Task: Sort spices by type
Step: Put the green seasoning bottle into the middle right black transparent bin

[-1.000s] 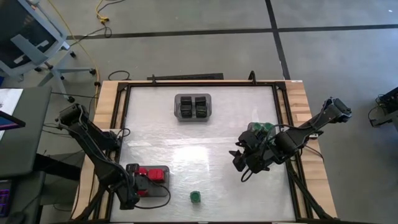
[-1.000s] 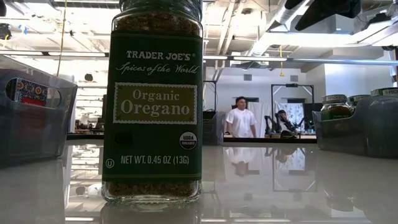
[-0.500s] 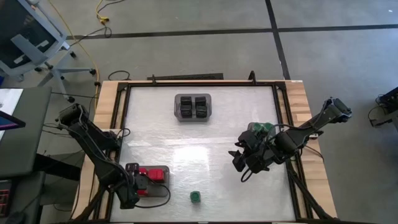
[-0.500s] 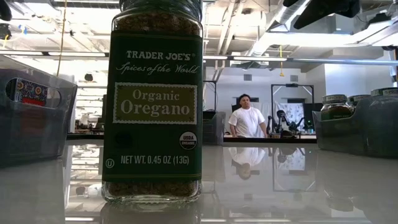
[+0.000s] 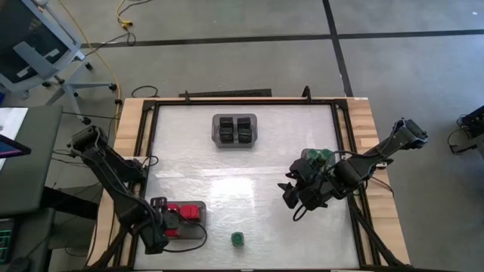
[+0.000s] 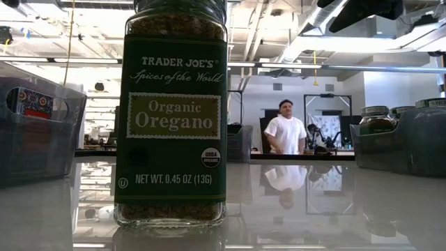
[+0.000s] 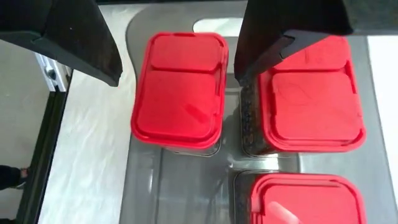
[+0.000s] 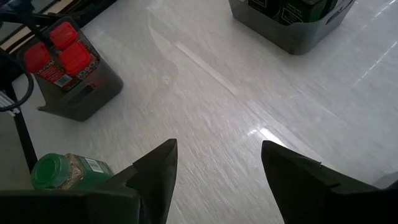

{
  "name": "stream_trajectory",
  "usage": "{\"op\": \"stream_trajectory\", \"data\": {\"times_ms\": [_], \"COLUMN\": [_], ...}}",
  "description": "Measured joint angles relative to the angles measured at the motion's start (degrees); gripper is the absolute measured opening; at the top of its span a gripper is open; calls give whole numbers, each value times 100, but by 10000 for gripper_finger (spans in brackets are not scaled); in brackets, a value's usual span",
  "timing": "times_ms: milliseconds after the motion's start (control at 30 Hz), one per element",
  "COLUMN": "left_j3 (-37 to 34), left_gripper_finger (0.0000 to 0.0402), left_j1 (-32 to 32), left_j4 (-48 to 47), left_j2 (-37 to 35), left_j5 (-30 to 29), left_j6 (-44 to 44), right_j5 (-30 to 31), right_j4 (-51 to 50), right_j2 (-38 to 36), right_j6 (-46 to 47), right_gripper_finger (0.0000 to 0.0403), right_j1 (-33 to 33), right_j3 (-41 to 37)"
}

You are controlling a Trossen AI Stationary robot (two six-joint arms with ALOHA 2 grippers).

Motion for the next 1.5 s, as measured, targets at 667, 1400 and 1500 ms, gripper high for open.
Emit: {"op": "stream_trajectory", "data": {"times_ms": [667, 1400, 1500], "left_j3": [1495, 453, -434], "left_gripper_finger": [298, 298, 298], "left_j1": [39, 1281, 1670], "left_j4": [-1357, 445, 1670], "left_j2": [-9, -1179, -1956], "left_j5": [-349, -2964, -2961], "left_j6": [185, 2362, 3019], "right_j5": [0, 0, 2], "right_j4": [134, 168, 170], "right_j2": [0, 2, 2], "right_j6": [2, -50, -50], "right_gripper_finger": [260, 260, 260], "right_j1": [-79, -243, -261], "right_j3": [-2, -2, -2]}}
